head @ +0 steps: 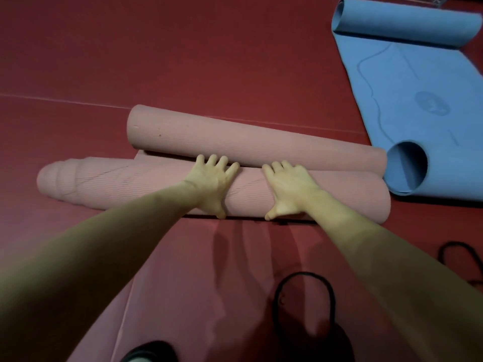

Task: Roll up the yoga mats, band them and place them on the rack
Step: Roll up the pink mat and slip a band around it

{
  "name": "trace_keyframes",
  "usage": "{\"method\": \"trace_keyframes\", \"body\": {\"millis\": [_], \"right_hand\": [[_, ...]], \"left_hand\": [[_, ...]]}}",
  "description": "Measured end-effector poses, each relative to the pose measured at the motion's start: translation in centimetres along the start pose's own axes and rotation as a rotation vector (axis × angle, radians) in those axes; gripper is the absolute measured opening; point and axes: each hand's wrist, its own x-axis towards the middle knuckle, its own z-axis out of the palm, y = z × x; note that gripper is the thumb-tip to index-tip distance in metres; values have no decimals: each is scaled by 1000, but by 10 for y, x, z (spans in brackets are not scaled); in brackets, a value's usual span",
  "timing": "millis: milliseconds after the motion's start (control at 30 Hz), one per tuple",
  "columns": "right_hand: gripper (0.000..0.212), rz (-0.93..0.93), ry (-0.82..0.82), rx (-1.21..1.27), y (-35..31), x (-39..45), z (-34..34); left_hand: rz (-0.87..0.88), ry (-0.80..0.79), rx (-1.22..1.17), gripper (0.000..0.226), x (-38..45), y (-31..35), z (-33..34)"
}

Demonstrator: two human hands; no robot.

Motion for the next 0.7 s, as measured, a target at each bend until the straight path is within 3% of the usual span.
{"method": "trace_keyframes", "body": {"millis": [233,333,433,567,700], "right_hand": [[91,-131,-11,5,4,-28,1],[60,46,18,278,9,-20,0],[60,211,7,369,7,-2,1],[65,330,-142,411,12,17,9],[61,461,-149,427,17,29,7]], "left_hand": [[58,18,-12,109,-28,14,3],[51,26,-23,111,-30,15,3],[56,41,-18,116,-29,13,5],[68,21,-57,117,-27,8,7],[45,-8,-200,114,-18,-6,8]]}}
